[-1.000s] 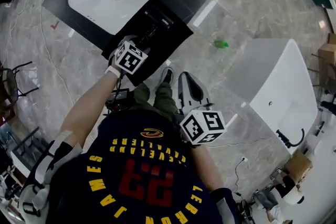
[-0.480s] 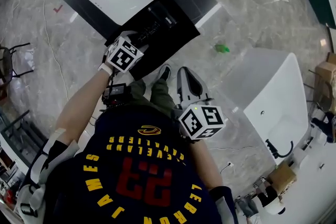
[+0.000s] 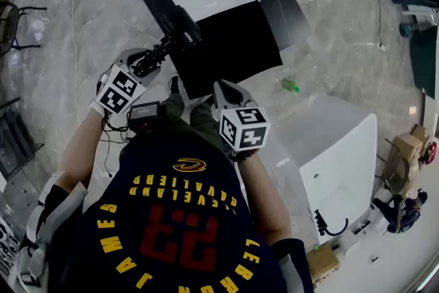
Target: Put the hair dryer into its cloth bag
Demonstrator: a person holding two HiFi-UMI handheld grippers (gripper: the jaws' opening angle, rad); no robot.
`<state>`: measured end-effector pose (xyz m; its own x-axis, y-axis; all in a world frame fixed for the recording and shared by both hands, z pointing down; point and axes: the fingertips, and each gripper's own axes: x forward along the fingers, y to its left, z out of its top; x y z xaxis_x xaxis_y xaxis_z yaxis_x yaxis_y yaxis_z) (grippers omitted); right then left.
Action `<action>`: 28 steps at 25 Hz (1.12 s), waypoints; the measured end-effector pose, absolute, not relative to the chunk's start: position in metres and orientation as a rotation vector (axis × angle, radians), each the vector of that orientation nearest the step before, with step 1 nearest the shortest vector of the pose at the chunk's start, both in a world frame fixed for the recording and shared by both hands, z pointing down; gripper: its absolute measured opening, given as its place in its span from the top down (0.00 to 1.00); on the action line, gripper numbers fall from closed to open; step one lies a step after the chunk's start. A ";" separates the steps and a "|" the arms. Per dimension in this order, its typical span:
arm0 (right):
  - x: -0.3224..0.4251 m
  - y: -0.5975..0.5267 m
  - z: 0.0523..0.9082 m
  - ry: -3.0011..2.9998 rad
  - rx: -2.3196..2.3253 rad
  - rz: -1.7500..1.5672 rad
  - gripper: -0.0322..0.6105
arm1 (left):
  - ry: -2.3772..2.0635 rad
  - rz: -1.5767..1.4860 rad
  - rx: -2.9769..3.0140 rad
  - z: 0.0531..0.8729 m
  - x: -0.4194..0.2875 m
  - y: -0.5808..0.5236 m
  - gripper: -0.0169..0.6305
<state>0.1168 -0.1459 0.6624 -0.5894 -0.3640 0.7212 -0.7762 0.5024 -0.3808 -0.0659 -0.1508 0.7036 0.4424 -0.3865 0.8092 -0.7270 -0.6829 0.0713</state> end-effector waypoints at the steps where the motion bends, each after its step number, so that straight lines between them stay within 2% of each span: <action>1: 0.104 -0.147 0.667 -2.170 0.877 0.891 0.94 | -0.956 1.131 2.271 0.702 -0.082 -0.142 0.62; 5: 0.059 -0.149 0.693 -2.104 0.739 0.656 0.92 | -1.013 1.142 2.196 0.704 -0.134 -0.098 0.62; 8: 0.028 -0.124 0.704 -2.046 0.612 0.529 0.85 | -1.022 1.117 2.146 0.695 -0.157 -0.048 0.62; 13: -0.005 -0.043 0.651 -1.961 0.441 0.390 0.76 | -0.992 1.106 2.103 0.609 -0.174 0.059 0.62; 19: -0.002 -0.031 0.655 -1.844 0.488 0.266 0.78 | -0.898 1.159 2.147 0.609 -0.181 0.097 0.62; 20: -0.003 -0.032 0.654 -1.849 0.509 0.271 0.89 | -0.883 1.171 2.157 0.613 -0.182 0.099 0.62; 21: -0.004 -0.033 0.652 -1.859 0.529 0.280 0.93 | -0.869 1.182 2.170 0.615 -0.183 0.099 0.62; 28: 0.000 -0.041 0.602 -1.981 0.669 0.412 0.93 | -0.827 1.202 2.248 0.609 -0.186 0.091 0.62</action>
<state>-0.0003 -0.0409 0.6022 -0.3803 -0.2829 0.8805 -0.6104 0.7921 -0.0091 -0.1861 0.0914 0.6090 0.4382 -0.2906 0.8506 -0.6900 -0.7152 0.1112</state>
